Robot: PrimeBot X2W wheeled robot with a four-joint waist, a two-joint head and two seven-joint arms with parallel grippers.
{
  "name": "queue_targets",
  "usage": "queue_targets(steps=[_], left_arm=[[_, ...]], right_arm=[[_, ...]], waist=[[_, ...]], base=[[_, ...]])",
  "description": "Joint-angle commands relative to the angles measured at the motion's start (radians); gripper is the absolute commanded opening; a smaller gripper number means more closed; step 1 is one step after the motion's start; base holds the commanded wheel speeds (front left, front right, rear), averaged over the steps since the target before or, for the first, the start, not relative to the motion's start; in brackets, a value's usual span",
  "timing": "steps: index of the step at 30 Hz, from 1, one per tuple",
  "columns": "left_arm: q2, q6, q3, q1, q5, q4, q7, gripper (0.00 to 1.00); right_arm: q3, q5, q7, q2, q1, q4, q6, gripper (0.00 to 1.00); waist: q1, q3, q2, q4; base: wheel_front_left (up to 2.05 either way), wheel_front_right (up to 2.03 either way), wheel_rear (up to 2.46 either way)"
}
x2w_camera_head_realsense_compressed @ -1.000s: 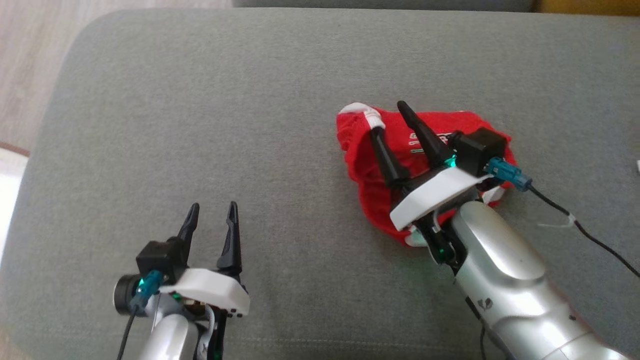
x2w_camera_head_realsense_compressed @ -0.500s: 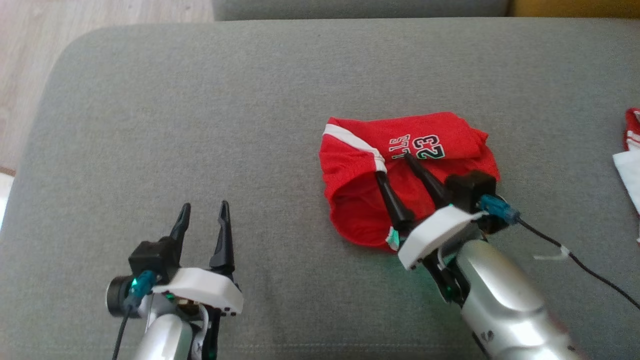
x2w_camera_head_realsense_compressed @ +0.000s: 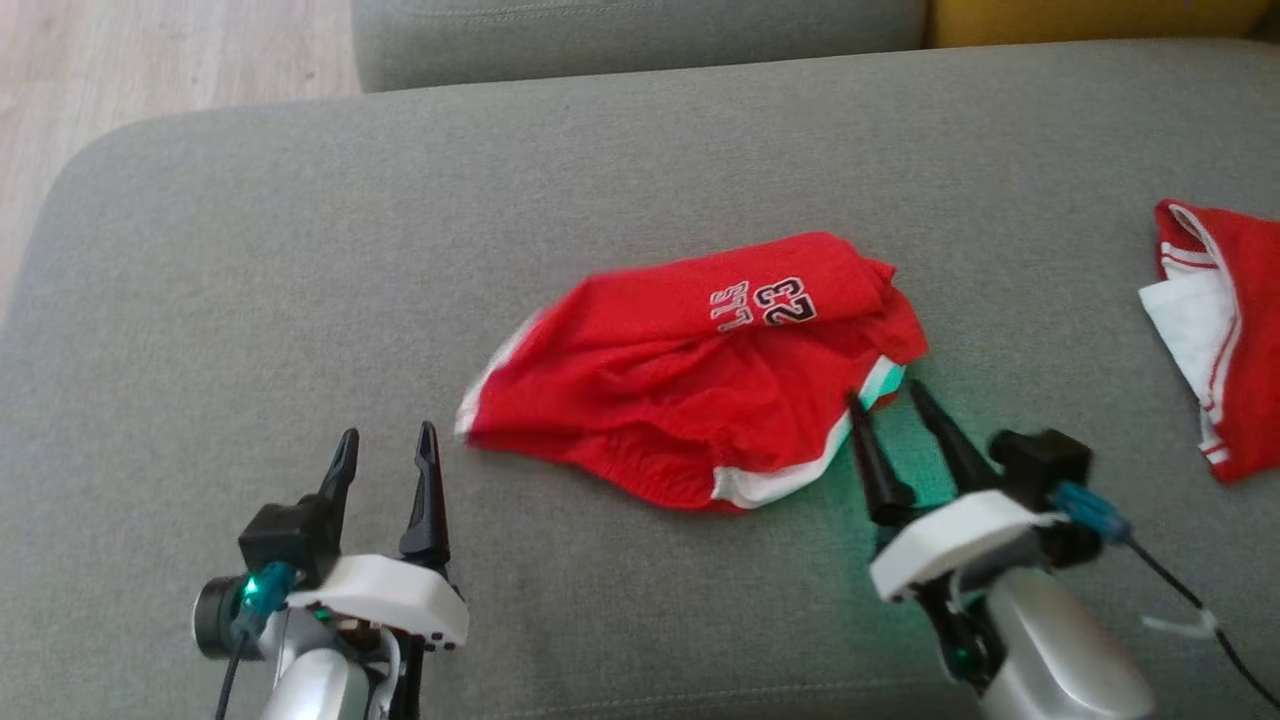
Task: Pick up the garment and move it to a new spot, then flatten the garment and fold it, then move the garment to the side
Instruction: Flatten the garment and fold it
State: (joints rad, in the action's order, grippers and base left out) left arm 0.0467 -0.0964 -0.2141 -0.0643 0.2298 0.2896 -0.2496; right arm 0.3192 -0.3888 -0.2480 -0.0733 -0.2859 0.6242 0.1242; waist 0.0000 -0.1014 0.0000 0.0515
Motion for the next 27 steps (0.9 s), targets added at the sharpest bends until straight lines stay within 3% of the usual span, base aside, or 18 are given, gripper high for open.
queue_targets(steps=[1,9,14,18,23,27], left_arm=[[0.004,0.000,0.037,-0.014,-0.008,-0.037,-0.012,1.00],[0.004,0.001,0.056,0.012,-0.018,-0.035,-0.012,1.00],[0.004,0.005,0.057,0.029,-0.023,-0.036,-0.012,1.00],[0.004,0.059,-0.001,0.023,0.002,-0.043,-0.012,1.00],[0.004,0.151,-0.149,-0.018,0.059,-0.012,-0.012,1.00],[0.004,0.182,-0.270,-0.068,0.107,0.045,-0.012,1.00]], right_arm=[[-0.005,0.012,-0.012,-0.001,0.003,-0.042,0.007,1.00],[-0.189,0.102,-0.013,0.009,0.101,-0.147,0.007,1.00],[-0.216,0.126,-0.014,0.020,0.141,-0.178,0.007,1.00],[-0.213,0.125,-0.014,0.022,0.144,-0.192,0.007,1.00],[-0.190,0.106,-0.013,0.023,0.128,-0.204,0.007,1.00],[-0.177,0.099,-0.013,0.023,0.112,-0.205,0.007,1.00]], waist=[[0.0000,0.004,0.0000,0.006],[0.0000,0.027,0.0000,0.024],[0.0000,0.039,0.0000,0.029],[0.0000,0.030,0.0000,0.039],[0.0000,0.002,0.0000,0.066],[0.0000,-0.018,0.0000,0.102]], base=[[0.00,0.00,0.00],[0.00,0.00,0.00],[0.00,0.00,0.00],[0.00,0.00,0.00],[0.00,0.00,0.00],[0.00,0.00,0.00]])
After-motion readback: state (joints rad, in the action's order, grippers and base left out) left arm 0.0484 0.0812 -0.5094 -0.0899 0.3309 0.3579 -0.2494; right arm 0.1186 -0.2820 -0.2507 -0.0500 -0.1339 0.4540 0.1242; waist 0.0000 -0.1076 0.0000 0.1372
